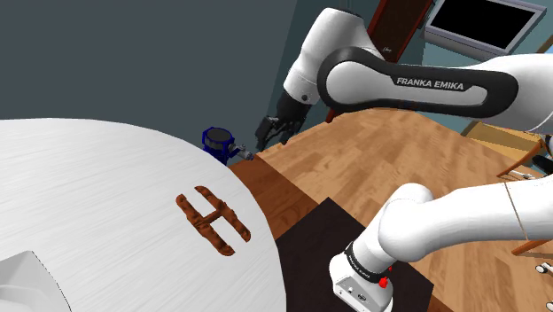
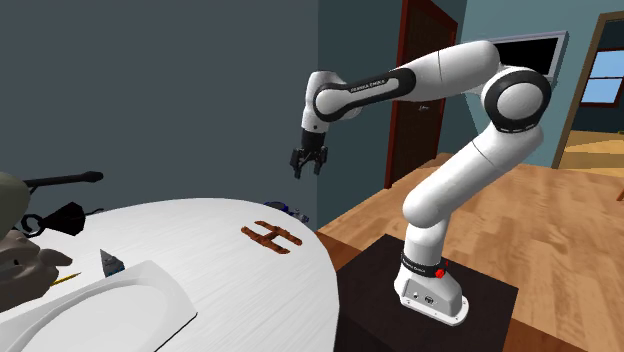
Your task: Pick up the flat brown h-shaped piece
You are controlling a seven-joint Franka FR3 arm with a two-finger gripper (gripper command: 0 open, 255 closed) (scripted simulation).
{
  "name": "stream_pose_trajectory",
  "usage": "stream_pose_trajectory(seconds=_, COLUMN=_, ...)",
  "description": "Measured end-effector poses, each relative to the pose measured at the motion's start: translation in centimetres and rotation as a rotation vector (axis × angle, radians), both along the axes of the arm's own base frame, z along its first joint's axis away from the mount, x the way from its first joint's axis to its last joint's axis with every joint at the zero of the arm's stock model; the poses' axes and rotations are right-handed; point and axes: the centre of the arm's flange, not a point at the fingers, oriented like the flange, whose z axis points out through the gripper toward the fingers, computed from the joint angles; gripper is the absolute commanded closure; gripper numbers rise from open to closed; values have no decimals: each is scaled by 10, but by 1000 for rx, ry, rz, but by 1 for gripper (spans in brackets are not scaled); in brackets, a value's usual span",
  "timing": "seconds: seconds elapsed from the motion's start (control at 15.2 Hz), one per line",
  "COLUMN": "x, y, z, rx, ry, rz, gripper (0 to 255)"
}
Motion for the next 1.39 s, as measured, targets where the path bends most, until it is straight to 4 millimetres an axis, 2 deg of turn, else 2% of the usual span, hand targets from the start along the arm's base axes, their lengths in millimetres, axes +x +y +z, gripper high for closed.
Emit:
stream_pose_trajectory(seconds=0.33, x=7, y=52, z=-36, rx=6, ry=16, rz=0, gripper=0)
stream_pose_trajectory(seconds=0.86, x=6, y=138, z=-95, rx=16, ry=40, rz=1, gripper=0)
stream_pose_trajectory(seconds=0.99, x=6, y=148, z=-105, rx=18, ry=43, rz=0, gripper=0)
stream_pose_trajectory(seconds=1.39, x=8, y=150, z=-137, rx=19, ry=44, rz=-1, gripper=0)
